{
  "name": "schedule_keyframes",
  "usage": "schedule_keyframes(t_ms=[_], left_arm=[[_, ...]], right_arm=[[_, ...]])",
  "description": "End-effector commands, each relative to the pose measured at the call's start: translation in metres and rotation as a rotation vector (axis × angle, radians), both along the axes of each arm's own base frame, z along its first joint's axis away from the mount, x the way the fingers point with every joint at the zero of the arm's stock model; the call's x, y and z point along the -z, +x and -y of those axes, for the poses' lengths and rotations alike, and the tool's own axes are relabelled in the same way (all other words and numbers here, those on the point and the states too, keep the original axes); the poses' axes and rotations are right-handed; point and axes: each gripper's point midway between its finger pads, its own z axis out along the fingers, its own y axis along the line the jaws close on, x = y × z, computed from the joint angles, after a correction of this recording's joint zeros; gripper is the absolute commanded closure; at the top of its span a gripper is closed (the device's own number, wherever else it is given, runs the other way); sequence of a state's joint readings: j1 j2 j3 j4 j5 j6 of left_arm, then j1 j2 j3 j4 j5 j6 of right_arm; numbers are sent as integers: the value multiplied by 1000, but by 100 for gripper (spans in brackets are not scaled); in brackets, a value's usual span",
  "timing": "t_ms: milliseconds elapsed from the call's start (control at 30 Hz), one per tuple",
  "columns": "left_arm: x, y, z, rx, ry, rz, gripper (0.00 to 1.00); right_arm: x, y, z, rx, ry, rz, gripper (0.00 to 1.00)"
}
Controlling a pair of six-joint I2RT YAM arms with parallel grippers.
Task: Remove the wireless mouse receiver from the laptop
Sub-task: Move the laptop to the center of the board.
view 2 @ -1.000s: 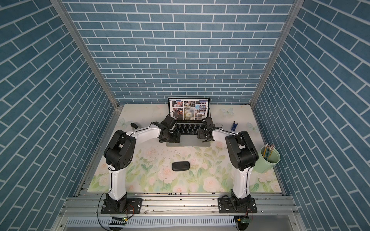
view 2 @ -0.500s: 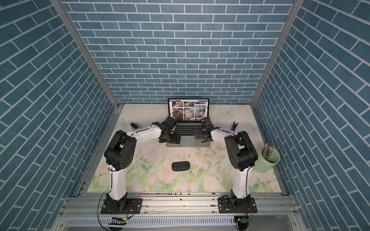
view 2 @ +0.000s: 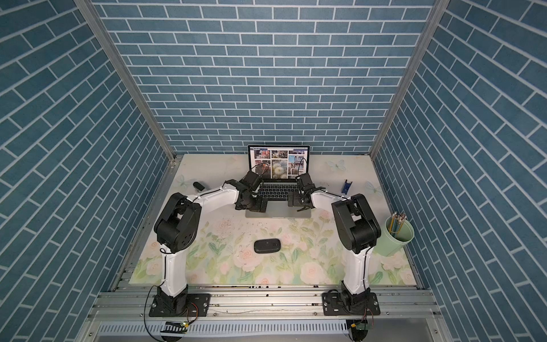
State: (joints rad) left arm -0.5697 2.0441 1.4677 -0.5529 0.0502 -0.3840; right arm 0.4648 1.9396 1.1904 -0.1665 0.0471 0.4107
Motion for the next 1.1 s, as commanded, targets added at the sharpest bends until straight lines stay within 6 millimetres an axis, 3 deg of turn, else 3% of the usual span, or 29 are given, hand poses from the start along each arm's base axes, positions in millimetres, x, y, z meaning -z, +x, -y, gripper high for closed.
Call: schedule_keyframes(t_ms=[0,267,600,833,1067], left_arm=[[-12,17,30,42,-77,75,0],[-25,25,8,6,-51,101,0],[-41,31,-15,-7,-91,141,0],[-60,40,-57,-99,-112,203,0],[-75,41,-98,-172,-112,260,0]], right_arm=[[22,-52,-31,-107,63,-189,0],[17,-52,-24,-96,44,-176,0],[13,-37,14,24,-65,-134,0],[0,-26,52,112,-117,-95,0],[-30,-19,77,142,-111,-40,0]])
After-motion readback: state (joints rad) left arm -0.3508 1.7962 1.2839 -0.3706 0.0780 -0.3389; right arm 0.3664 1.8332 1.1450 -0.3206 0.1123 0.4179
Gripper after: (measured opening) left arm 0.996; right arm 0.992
